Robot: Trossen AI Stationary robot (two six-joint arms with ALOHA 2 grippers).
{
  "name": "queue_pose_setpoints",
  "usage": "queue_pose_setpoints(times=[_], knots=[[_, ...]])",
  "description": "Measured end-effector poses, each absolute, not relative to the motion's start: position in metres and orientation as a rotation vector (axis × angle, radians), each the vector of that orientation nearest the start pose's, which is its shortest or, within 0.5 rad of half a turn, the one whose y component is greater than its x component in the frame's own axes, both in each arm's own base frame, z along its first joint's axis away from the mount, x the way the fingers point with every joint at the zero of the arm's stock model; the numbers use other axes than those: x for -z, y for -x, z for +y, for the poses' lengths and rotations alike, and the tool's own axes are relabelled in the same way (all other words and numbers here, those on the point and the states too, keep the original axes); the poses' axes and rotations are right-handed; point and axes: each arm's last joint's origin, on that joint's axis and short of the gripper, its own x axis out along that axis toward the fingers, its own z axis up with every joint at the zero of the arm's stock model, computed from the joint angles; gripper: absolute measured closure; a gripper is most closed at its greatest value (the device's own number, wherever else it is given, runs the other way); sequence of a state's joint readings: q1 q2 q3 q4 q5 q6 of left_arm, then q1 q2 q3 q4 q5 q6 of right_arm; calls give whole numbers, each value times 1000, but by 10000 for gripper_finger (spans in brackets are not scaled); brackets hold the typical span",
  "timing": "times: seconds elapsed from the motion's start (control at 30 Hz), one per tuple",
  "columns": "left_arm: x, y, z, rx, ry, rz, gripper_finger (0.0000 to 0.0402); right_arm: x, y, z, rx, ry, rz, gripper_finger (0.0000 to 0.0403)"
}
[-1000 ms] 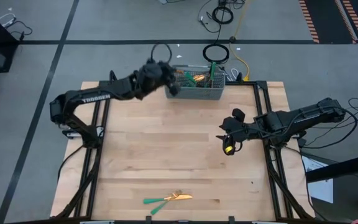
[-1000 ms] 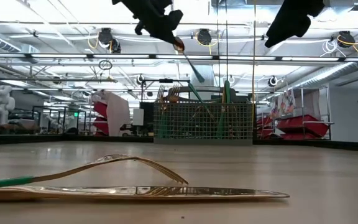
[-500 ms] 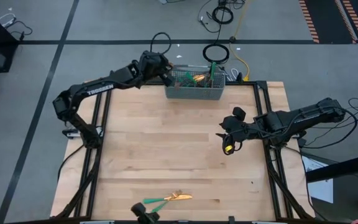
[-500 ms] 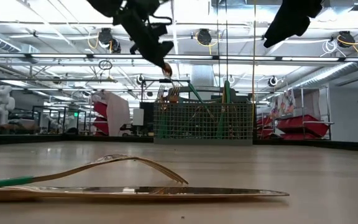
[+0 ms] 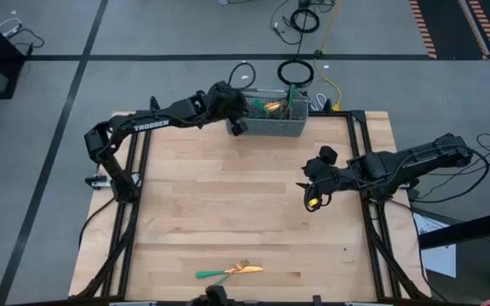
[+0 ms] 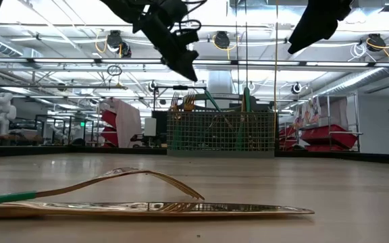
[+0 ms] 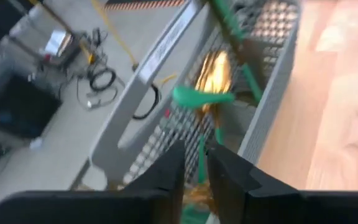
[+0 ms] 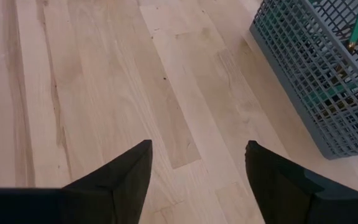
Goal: Sort silverware
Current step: Put the green spoon into the gray silverware basket with the other green spoons, then put the green fork into the gray silverware basket with the other green forks
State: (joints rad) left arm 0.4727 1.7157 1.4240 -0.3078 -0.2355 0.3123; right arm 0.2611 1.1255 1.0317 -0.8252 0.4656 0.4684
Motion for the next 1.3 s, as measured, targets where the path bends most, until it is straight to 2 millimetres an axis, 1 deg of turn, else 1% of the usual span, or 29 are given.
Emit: queue_pose_setpoints(times=[0.13,0.2,0.27,0.3,0.37,0.4,0.47,0.53,0.57,0.63,0.67,0.73,0.77,0.83,0.93,1.0,1.07,1.13,1.2,1.3], knots=[[-309,-347,181,-533,-248,676,294,-304,-209,42,383,-110,790,146],[-317,-348,179,-540,-198,666,279,-304,-209,42,383,-110,790,141],[-337,-346,169,-535,-98,662,270,-304,-208,42,386,-112,796,140],[-349,-343,160,-496,-58,668,268,-303,-207,42,389,-111,806,141],[-377,-334,135,-343,16,685,267,-302,-205,43,391,-105,827,142],[-385,-330,120,-251,55,715,266,-301,-204,43,390,-101,835,142],[-391,-322,86,-124,117,802,266,-301,-204,43,391,-94,845,143],[-385,-315,49,-58,148,951,266,-301,-204,43,388,-88,847,143],[-381,-311,29,-51,151,1023,266,-301,-204,43,388,-85,847,143],[-377,-306,-9,-71,146,1107,266,-301,-204,43,383,-75,849,142],[-374,-304,-30,-76,138,1126,266,-301,-204,43,381,-71,849,142],[-368,-302,-68,-114,147,1106,266,-301,-204,43,376,-61,851,142],[-363,-302,-85,-134,161,1082,266,-301,-204,43,374,-55,852,142],[-354,-299,-113,-173,207,1023,266,-301,-204,43,370,-47,853,142],[-340,-290,-140,-265,319,972,266,-301,-204,43,368,-44,853,142],[-324,-287,-155,-302,369,1000,266,-301,-204,43,368,-44,853,142],[-304,-290,-172,-310,401,1021,265,-301,-204,43,368,-45,851,142],[-286,-299,-189,-284,420,1036,265,-301,-204,43,367,-45,850,142],[-269,-312,-204,-231,452,1030,265,-301,-204,43,365,-39,852,142],[-242,-327,-218,-208,496,1071,265,-301,-204,43,364,-38,852,142]])
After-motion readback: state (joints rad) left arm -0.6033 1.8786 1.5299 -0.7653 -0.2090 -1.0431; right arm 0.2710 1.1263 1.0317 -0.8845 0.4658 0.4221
